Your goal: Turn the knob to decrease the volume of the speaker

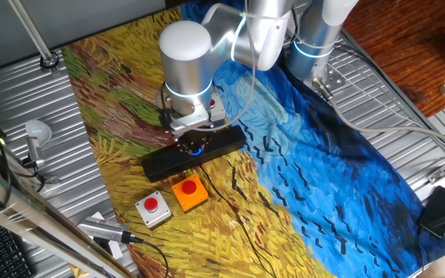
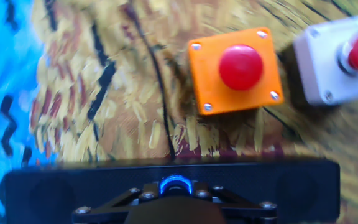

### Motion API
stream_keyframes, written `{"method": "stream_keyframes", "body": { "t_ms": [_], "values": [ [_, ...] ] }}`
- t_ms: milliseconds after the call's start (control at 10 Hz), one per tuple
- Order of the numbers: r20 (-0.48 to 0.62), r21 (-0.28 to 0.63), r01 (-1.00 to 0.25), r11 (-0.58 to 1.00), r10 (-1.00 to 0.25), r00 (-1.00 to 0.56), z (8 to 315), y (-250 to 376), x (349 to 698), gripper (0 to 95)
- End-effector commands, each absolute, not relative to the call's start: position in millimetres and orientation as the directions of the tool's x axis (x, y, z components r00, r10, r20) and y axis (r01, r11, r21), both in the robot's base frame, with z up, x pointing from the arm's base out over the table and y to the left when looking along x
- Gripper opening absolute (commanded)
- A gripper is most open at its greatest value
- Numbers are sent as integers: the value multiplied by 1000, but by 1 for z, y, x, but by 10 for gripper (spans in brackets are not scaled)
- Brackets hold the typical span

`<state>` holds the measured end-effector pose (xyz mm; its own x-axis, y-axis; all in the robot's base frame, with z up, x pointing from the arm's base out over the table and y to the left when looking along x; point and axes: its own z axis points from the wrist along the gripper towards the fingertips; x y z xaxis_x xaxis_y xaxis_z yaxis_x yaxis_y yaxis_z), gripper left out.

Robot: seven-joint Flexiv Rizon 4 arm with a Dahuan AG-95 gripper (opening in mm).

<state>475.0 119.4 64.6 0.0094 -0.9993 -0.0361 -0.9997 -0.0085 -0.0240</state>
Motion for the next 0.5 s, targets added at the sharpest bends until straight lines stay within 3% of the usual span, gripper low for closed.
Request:
{"method": "stream_keyframes", "body": {
  "t_ms": [100,200,500],
  "values": [
    [-46,-22,-997,69,-997,-68,64,119,476,570],
    [-49,-22,-991,135,-990,-134,64,119,476,760],
    [-54,-16,-970,241,-969,-240,63,120,477,760]
  ]
}}
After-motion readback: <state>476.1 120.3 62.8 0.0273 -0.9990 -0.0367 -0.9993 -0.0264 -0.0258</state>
